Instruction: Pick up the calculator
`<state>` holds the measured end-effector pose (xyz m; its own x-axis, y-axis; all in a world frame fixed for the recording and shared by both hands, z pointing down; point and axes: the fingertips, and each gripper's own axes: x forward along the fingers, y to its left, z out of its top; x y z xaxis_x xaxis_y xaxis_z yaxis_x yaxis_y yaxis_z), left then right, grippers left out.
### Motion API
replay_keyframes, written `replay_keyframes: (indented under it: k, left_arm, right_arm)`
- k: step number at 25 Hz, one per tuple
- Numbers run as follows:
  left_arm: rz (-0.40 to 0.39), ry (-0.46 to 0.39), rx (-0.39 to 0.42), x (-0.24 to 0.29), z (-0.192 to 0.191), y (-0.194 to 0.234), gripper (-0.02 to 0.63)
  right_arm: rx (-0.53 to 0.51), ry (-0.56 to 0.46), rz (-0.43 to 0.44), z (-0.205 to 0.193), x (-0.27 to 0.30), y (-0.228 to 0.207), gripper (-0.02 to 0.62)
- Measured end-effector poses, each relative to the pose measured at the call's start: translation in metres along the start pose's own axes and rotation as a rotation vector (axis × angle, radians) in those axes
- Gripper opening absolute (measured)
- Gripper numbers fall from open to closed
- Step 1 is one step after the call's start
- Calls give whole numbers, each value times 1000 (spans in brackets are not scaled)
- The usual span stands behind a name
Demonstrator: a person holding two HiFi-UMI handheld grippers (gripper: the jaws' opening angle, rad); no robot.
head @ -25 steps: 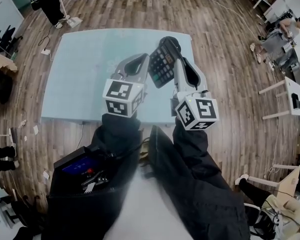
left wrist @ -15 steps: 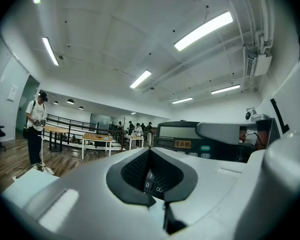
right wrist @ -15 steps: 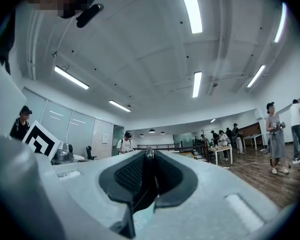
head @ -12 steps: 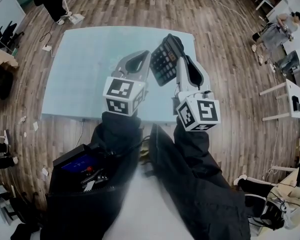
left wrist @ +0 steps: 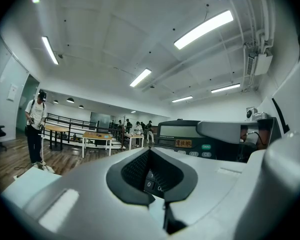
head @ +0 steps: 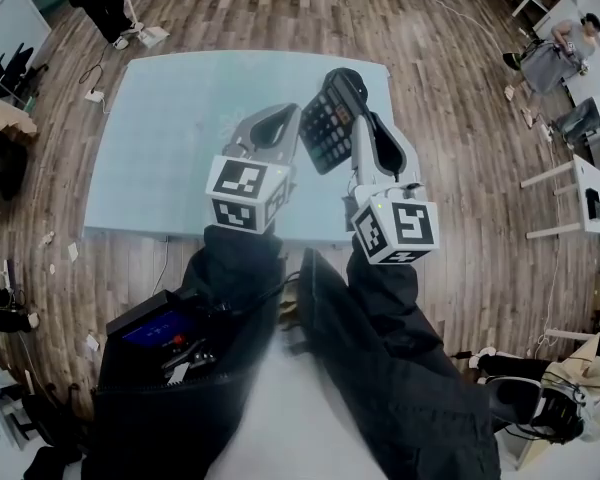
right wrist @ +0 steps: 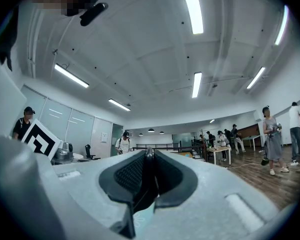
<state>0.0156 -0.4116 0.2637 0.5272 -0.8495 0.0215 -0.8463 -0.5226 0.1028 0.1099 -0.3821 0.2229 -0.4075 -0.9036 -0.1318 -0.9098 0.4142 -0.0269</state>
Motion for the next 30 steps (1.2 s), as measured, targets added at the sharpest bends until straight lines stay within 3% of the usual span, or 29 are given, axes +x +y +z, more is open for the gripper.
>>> replay_keyframes:
  k: [30]
  left_arm:
    - [19, 4, -21, -1, -6, 7, 2]
  right_arm:
    - [-5, 1, 15, -5, 2, 4, 46]
